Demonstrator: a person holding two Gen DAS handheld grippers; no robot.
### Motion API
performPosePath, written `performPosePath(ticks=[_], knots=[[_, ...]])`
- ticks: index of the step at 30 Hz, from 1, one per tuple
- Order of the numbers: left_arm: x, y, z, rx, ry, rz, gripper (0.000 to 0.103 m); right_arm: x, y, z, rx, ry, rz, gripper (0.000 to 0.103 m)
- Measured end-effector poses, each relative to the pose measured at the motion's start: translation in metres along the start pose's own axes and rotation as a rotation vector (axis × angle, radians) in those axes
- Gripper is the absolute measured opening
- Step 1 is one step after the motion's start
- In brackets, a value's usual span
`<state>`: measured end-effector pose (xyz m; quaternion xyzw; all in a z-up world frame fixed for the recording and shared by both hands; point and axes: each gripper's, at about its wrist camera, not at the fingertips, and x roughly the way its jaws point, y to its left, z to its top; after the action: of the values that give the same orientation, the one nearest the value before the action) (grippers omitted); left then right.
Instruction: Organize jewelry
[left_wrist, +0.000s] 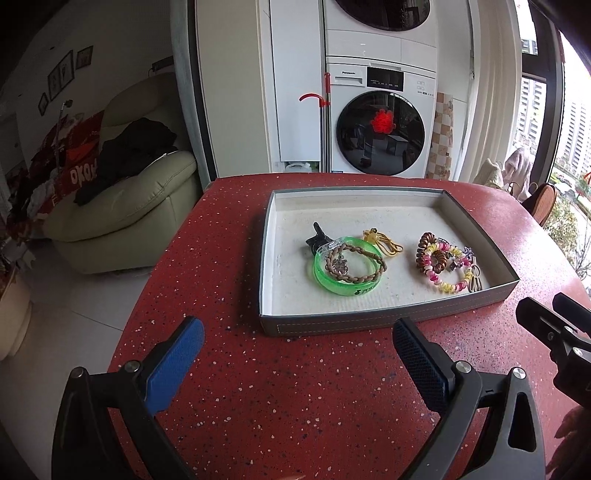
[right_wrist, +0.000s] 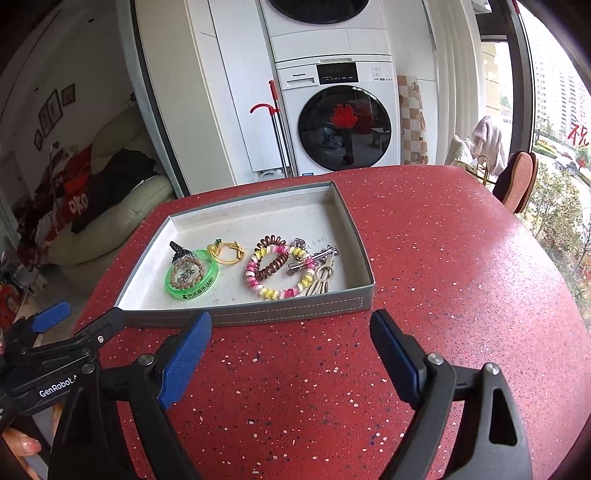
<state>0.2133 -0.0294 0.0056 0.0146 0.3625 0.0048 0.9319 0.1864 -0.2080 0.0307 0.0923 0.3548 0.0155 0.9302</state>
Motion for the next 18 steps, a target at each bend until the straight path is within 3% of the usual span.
performPosePath(ticks=[18], knots=[[-0.02, -0.005, -0.02, 0.01, -0.034, 0.007, 0.103, -0.015, 0.007, -0.019, -0.061, -0.015, -0.06, 0.09]])
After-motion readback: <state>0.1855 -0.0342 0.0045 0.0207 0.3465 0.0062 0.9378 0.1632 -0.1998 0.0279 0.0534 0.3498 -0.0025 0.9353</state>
